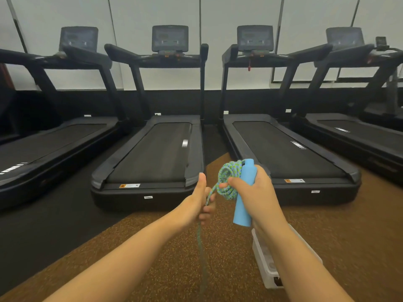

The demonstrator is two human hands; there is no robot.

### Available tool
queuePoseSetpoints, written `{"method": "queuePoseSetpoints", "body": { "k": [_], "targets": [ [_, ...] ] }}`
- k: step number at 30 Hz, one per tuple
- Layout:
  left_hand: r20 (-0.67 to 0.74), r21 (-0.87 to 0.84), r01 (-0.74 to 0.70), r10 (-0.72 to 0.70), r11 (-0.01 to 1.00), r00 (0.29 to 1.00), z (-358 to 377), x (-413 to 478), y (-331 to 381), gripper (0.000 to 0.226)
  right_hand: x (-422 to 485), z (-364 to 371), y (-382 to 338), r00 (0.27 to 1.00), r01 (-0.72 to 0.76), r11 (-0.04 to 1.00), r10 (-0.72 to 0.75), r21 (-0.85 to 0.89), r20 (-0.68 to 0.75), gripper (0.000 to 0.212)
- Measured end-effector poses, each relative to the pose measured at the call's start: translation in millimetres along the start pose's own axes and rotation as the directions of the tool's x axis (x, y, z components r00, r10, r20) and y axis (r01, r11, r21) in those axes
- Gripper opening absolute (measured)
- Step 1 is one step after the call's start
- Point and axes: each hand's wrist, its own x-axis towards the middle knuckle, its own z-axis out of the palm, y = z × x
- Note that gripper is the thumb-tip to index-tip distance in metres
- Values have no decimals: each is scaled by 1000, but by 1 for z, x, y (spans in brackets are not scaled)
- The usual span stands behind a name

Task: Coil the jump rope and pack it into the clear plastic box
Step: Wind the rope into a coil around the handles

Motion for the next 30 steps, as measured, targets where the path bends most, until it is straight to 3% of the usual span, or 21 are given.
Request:
{"method": "queuePoseSetpoints", "body": {
  "k": [5, 10, 14, 19, 26, 30],
  "targets": [
    [-108, -36, -39, 35, 999, 994, 13, 4, -2, 39, -6, 7, 2, 993, -64, 991, 52, 117, 104, 28],
    [-146, -29, -133, 127, 991, 981, 16, 3, -6, 36, -8, 3, -1, 931, -314, 880, 212, 356, 296, 14],
    [-114, -2, -204, 202, 979, 973, 16, 1, -6, 30, -5, -1, -2, 896, -369, 867, 236, 335, 376, 32],
    [-143, -44, -207, 199, 977, 969, 17, -1, -2, 29, -7, -6, -6, 885, -319, 884, 149, 342, 440, 11],
    [-219, -121, -184, 155, 975, 963, 25, -4, 2, 41, -6, -1, -2, 874, -209, 872, -36, 442, 485, 35],
    [-206, -155, -121, 88, 980, 975, 30, -6, -3, 40, -4, -4, 2, 881, -190, 851, -72, 489, 467, 24]
  ]
}}
